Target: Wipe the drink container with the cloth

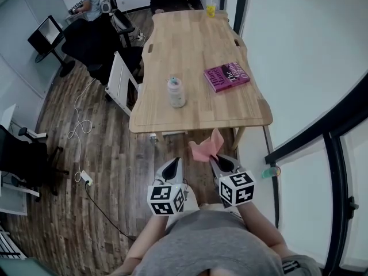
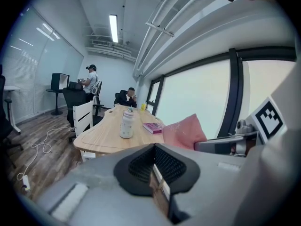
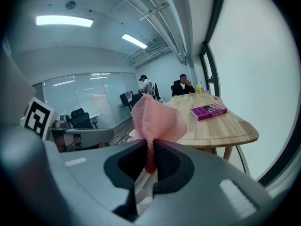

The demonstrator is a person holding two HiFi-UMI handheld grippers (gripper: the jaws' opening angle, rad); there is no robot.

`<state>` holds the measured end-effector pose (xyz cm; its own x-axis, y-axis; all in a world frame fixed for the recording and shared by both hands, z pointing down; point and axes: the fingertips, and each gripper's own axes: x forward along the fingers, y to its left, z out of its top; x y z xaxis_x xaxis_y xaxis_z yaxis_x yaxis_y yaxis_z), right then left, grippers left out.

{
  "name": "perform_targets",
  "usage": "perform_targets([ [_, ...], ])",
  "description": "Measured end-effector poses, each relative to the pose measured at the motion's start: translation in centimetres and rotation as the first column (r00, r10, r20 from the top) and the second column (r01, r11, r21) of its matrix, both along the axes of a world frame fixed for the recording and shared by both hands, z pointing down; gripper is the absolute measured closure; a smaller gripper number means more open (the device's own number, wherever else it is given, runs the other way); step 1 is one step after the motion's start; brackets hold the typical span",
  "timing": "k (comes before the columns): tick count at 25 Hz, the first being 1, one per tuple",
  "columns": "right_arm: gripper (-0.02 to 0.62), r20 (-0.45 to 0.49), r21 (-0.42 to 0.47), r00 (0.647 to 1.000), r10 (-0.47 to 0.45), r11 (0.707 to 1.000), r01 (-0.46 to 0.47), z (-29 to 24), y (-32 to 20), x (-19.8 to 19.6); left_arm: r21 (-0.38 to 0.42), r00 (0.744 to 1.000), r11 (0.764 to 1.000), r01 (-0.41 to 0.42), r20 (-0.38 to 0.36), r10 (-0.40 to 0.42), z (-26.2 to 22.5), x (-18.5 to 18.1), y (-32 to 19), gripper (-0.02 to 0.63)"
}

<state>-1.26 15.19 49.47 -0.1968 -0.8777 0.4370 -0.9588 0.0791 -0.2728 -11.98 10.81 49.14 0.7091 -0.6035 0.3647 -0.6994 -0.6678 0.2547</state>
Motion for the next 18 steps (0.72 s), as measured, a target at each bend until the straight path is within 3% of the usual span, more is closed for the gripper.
perform_targets([
  [18, 0.566, 0.010, 0.032, 1.000, -0.003, 0.999, 0.002, -0.97, -0.63, -0.38, 0.012, 1.000, 1.000, 0.003, -0.002, -0.003, -0.74, -0.56, -0.64, 0.606],
])
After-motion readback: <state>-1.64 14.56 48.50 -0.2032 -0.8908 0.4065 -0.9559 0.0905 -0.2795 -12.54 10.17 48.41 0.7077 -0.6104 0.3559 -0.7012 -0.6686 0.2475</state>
